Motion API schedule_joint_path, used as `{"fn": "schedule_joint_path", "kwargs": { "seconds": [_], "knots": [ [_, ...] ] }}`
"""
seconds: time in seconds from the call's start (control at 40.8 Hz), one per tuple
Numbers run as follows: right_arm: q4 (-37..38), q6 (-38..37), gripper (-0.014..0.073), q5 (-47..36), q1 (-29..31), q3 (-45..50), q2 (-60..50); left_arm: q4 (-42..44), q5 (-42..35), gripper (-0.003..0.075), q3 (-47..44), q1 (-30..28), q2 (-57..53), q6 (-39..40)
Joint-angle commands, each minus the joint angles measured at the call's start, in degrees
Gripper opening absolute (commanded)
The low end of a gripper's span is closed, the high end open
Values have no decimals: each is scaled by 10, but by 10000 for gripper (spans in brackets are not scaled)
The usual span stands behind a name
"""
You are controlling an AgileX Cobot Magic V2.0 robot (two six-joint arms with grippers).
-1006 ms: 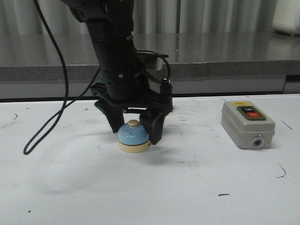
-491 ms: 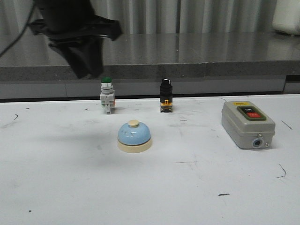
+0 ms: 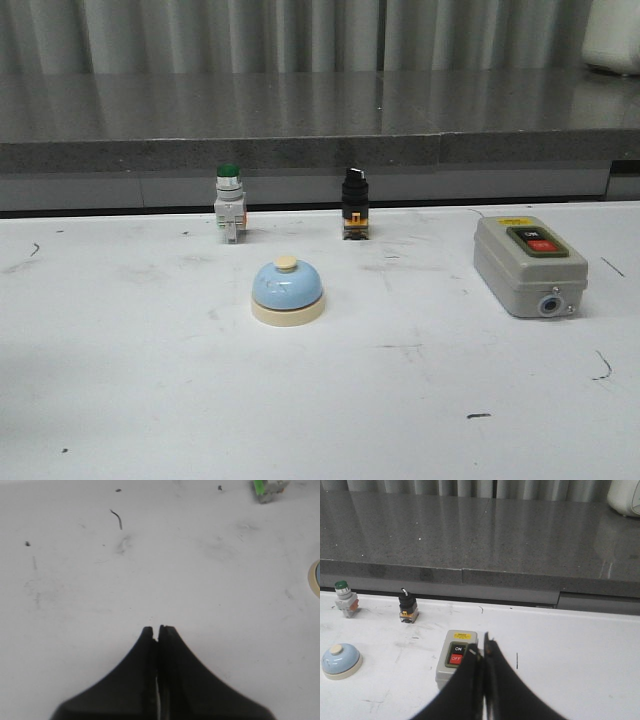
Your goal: Place and press bell with both arms
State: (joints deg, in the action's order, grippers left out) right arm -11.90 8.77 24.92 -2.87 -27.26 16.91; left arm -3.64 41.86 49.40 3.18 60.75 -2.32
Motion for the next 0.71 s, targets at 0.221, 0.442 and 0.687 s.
{"fn": "schedule_joint_path", "kwargs": {
  "seconds": [0.221,0.442,0.687],
  "knots": [
    [-3,4,-59,-45,4,-21,10,-13,-150,-20,-180,-15,-324,0],
    [-3,4,-59,-45,4,-21,10,-13,-155,-20,-253,-15,-463,1],
    [-3,4,-59,-45,4,-21,10,-14,-200,-20,-279,-15,-543,1]
  ]
}}
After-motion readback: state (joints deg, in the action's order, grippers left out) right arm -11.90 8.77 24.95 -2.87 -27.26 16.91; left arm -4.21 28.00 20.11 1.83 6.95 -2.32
